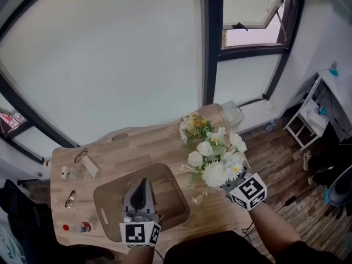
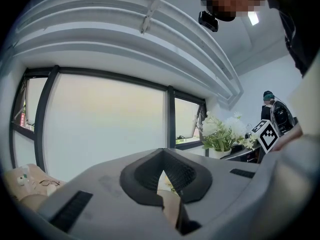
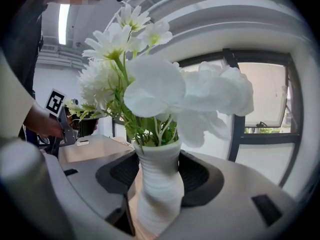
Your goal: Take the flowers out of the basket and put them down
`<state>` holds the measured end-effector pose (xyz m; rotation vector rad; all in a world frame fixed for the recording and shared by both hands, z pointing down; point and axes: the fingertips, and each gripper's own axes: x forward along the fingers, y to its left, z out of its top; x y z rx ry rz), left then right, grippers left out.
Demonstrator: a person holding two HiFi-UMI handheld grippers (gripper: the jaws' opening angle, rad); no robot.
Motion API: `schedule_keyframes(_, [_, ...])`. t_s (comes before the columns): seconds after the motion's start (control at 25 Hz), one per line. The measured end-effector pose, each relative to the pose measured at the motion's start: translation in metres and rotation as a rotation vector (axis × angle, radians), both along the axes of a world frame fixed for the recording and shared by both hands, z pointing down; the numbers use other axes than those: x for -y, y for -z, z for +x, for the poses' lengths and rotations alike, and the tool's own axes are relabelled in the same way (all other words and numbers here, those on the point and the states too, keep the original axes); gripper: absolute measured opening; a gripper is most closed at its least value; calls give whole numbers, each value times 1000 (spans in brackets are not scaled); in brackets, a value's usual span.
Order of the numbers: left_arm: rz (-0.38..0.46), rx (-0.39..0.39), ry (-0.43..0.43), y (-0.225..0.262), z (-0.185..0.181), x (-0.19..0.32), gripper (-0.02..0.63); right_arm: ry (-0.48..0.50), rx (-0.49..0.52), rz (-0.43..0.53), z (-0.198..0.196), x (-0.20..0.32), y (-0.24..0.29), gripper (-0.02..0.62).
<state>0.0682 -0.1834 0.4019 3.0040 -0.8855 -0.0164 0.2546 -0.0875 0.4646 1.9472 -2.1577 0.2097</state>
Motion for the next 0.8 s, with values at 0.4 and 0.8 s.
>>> schedule_keyframes(0.4, [-6, 21, 13, -24, 12, 7, 2, -30, 21, -31, 17, 3, -44, 267])
schedule_keyframes(0.8, [-33, 69, 61, -52, 3, 14, 2, -41, 65, -42, 19, 12, -95, 267])
